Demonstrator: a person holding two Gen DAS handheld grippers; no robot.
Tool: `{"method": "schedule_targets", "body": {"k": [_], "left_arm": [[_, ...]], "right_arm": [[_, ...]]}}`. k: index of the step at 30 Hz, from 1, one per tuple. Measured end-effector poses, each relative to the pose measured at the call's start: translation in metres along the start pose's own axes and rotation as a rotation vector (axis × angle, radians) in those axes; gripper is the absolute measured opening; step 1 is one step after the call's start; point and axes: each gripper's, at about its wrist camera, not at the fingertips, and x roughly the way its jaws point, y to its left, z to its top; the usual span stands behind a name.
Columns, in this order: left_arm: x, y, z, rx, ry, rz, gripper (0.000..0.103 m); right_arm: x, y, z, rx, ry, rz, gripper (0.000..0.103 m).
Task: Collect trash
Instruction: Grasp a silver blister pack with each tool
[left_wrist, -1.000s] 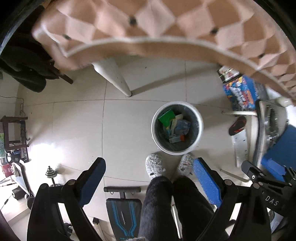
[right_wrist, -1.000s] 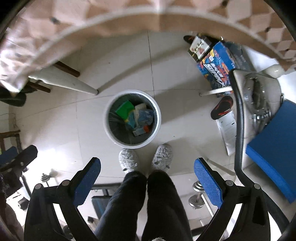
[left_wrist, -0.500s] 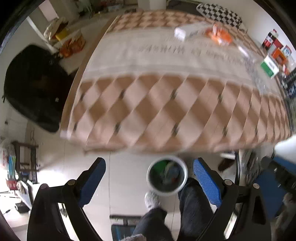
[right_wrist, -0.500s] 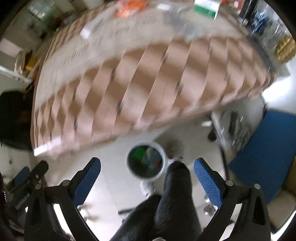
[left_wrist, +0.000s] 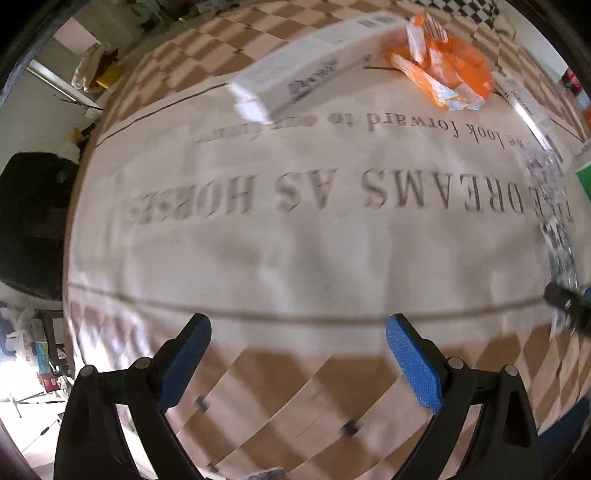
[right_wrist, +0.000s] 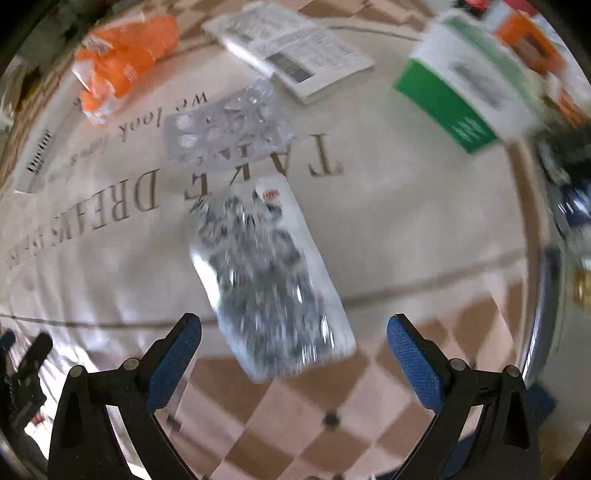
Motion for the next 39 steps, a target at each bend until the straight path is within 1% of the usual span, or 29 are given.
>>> {"method": "schedule_targets", "body": {"k": [4,5,7,8,11,13,14,18,21,23,26,28,31,33,36,37,38,39], "left_arm": [[0.009,-0.014,0.019,0.009,0.028,0.003,0.097],[0.01,-0.017,0.022,0.012,0.036,0.003,0.097],[0.014,-0.022,0.028,0.023,0.053,0.008,0.097],[0.016,-0.024,0.03,0.029,0.06,0.012,0.097],[0.019,-0.028,0.036,0.035,0.072,0.027,0.098],[0.016,-0.032,0.045,0.021,0.093,0.0,0.098],[0.012,-0.034,0.049,0.005,0.1,-0.018,0.098],[-0.011,-0.058,0.078,-0.065,0.11,-0.153,0.097],[-0.019,-0.093,0.102,-0.076,0.139,-0.248,0.096],[-0.02,-0.117,0.115,-0.072,0.16,-0.29,0.096],[-0.008,-0.151,0.134,-0.069,0.222,-0.327,0.096],[0.003,-0.168,0.144,-0.072,0.267,-0.333,0.096],[0.018,-0.178,0.151,-0.095,0.322,-0.335,0.095],[0.015,-0.186,0.154,-0.094,0.307,-0.312,0.095],[0.01,-0.192,0.159,-0.087,0.287,-0.269,0.086],[0.006,-0.198,0.16,-0.083,0.279,-0.256,0.08],[0.004,-0.198,0.159,-0.074,0.267,-0.249,0.076],[-0.002,-0.198,0.15,-0.067,0.258,-0.246,0.073]], "right_arm": [[-0.001,0.003,0.005,-0.043,-0.029,-0.003,0.098],[-0.003,0.002,0.004,-0.043,-0.04,-0.006,0.095],[-0.009,0.0,0.002,-0.041,-0.057,-0.005,0.081],[-0.013,-0.001,0.002,-0.041,-0.067,-0.01,0.071],[-0.014,-0.01,0.006,-0.027,-0.05,0.018,0.07],[-0.015,-0.029,0.012,0.02,-0.051,0.028,0.07],[-0.018,-0.045,0.015,0.06,-0.054,0.031,0.07],[-0.028,-0.103,0.015,0.251,-0.081,0.02,0.07],[-0.025,-0.143,0.016,0.395,-0.097,-0.013,0.07],[-0.022,-0.164,0.019,0.477,-0.104,-0.028,0.07],[-0.018,-0.185,0.027,0.567,-0.114,-0.03,0.07],[-0.018,-0.192,0.029,0.6,-0.121,-0.025,0.07],[-0.015,-0.201,0.035,0.62,-0.127,-0.023,0.07],[-0.012,-0.2,0.034,0.626,-0.122,-0.014,0.07],[-0.006,-0.198,0.044,0.615,-0.115,-0.008,0.07],[-0.005,-0.199,0.048,0.608,-0.115,-0.009,0.07],[-0.003,-0.193,0.041,0.602,-0.116,-0.007,0.07],[-0.007,-0.183,0.036,0.595,-0.117,-0.006,0.07]]}}
